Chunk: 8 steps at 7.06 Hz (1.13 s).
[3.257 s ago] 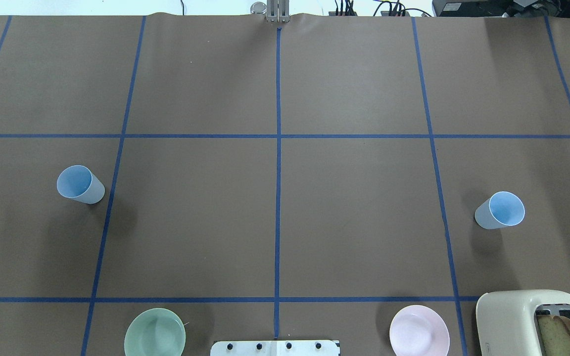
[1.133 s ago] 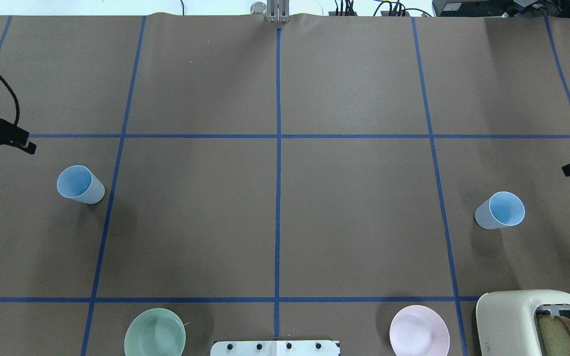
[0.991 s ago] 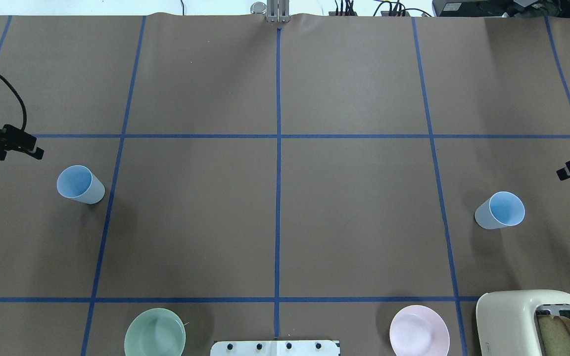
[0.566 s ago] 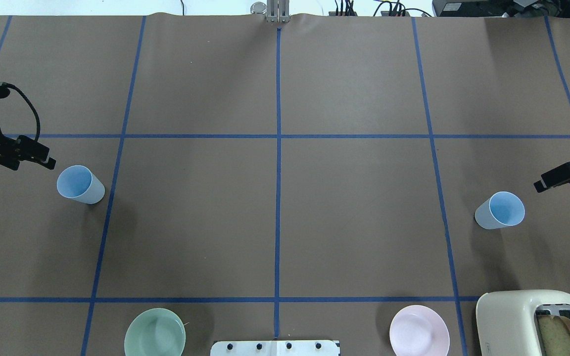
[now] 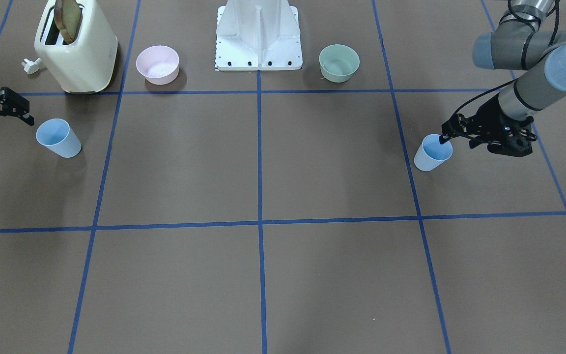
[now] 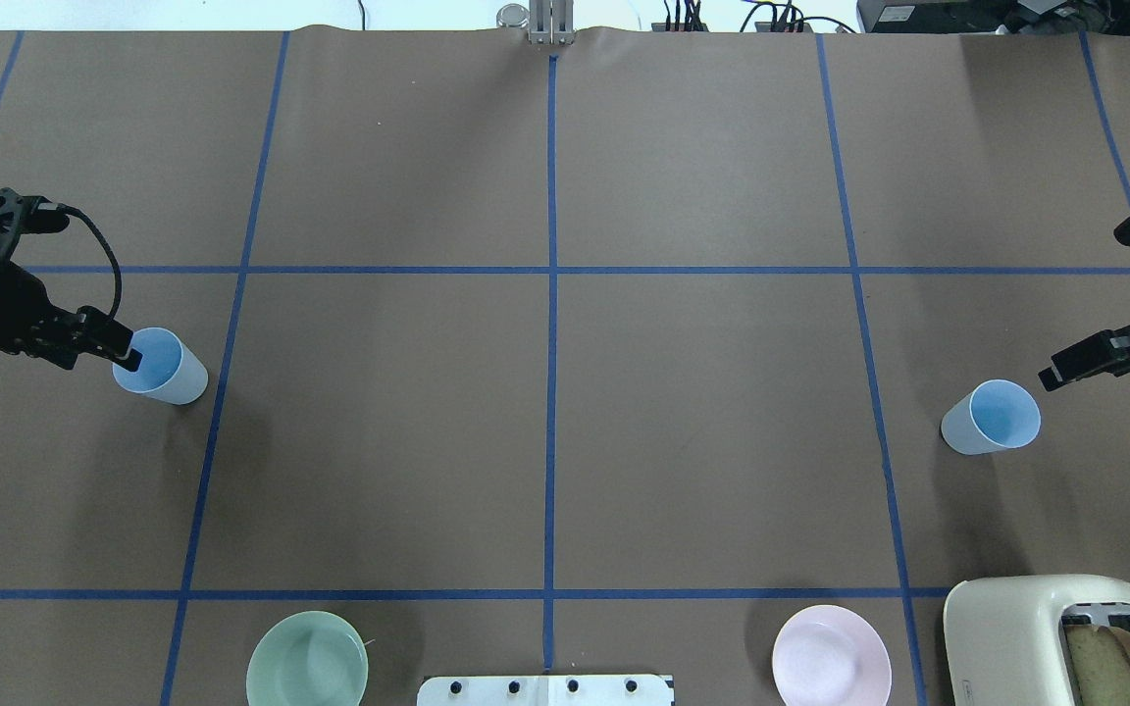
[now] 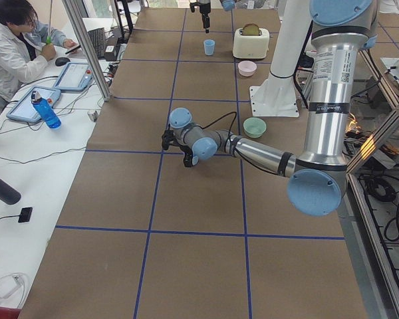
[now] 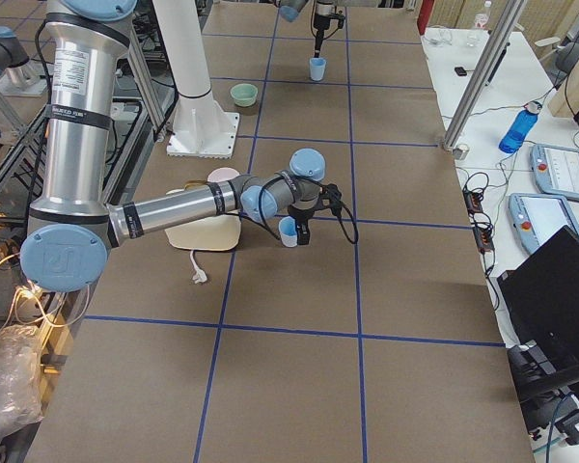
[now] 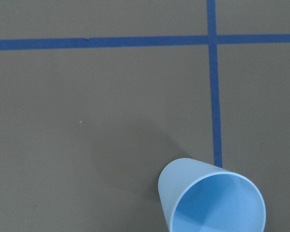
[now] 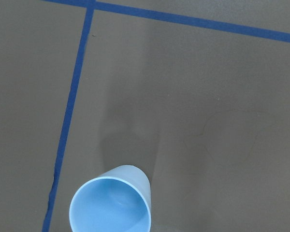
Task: Stack blue cups with both arms
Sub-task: 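Lower the left gripper onto one light-blue cup while the right gripper descends onto the other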
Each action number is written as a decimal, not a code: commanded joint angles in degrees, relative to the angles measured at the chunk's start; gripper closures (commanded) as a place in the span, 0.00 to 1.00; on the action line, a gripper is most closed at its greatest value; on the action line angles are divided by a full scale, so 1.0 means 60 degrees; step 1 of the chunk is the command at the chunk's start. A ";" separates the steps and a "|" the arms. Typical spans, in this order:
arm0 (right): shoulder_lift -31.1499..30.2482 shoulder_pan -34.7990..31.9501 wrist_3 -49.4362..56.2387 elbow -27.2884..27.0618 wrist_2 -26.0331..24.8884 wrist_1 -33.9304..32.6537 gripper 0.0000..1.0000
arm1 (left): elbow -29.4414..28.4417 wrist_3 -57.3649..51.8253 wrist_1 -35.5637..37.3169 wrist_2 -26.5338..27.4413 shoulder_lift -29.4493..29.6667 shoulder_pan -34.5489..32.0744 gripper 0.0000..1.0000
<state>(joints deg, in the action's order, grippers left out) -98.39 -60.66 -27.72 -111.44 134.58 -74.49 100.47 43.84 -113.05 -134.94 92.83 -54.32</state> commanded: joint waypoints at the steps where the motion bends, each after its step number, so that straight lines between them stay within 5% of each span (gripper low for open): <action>1: 0.0035 0.0076 0.0006 0.0013 -0.0018 -0.0008 0.06 | -0.0060 0.0017 -0.0025 0.0019 0.0026 0.0277 0.39; 5: 0.0240 0.0310 -0.0008 0.0144 -0.0091 -0.0022 0.20 | -0.0105 -0.0042 -0.0040 0.0004 0.0142 0.0278 0.99; 8: 0.0387 0.0530 -0.0008 0.0364 -0.0487 -0.0037 0.20 | -0.0032 0.0060 0.0105 -0.0099 0.0755 0.0278 1.00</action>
<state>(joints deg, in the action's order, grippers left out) -96.25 -57.72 -27.77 -109.55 132.00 -74.68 100.17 43.98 -112.89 -135.39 95.47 -52.64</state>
